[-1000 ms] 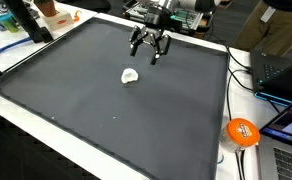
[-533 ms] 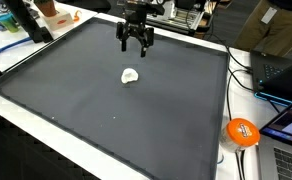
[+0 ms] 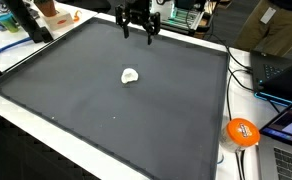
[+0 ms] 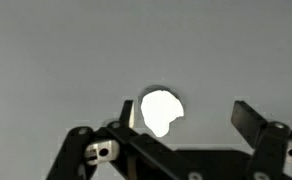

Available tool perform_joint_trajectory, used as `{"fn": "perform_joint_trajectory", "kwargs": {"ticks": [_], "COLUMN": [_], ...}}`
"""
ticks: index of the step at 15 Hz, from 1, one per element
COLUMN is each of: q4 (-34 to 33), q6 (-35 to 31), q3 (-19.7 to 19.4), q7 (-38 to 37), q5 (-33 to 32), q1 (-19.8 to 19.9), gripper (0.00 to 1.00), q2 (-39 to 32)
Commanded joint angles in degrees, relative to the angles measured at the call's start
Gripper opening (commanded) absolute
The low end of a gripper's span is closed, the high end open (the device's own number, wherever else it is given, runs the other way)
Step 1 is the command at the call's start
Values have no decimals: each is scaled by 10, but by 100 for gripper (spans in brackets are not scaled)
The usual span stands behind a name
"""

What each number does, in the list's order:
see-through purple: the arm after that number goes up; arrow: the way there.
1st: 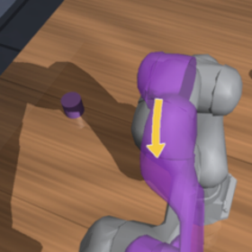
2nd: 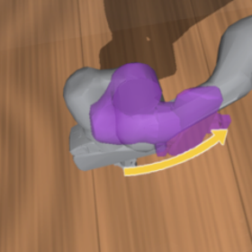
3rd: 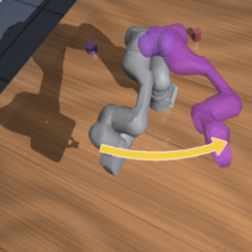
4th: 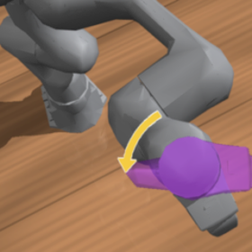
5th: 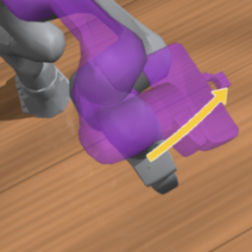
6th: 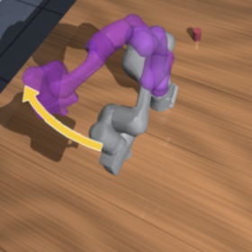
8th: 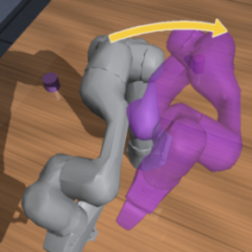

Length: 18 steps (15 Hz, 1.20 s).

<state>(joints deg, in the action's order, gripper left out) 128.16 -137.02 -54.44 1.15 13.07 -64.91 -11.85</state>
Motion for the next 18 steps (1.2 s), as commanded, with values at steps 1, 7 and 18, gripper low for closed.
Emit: {"fn": "perform_joint_trajectory", "kwargs": {"ticks": [1, 7, 18], "q4": [-78, -91, 4], "q6": [139, 123, -3], "q3": [-34, 85, 471], "q7": [-97, -132, -29], "q5": [-116, -124, -178], "q1": [-55, 62, 469], "gripper": [100, 100, 100], "q2": [64, 45, 53]}}
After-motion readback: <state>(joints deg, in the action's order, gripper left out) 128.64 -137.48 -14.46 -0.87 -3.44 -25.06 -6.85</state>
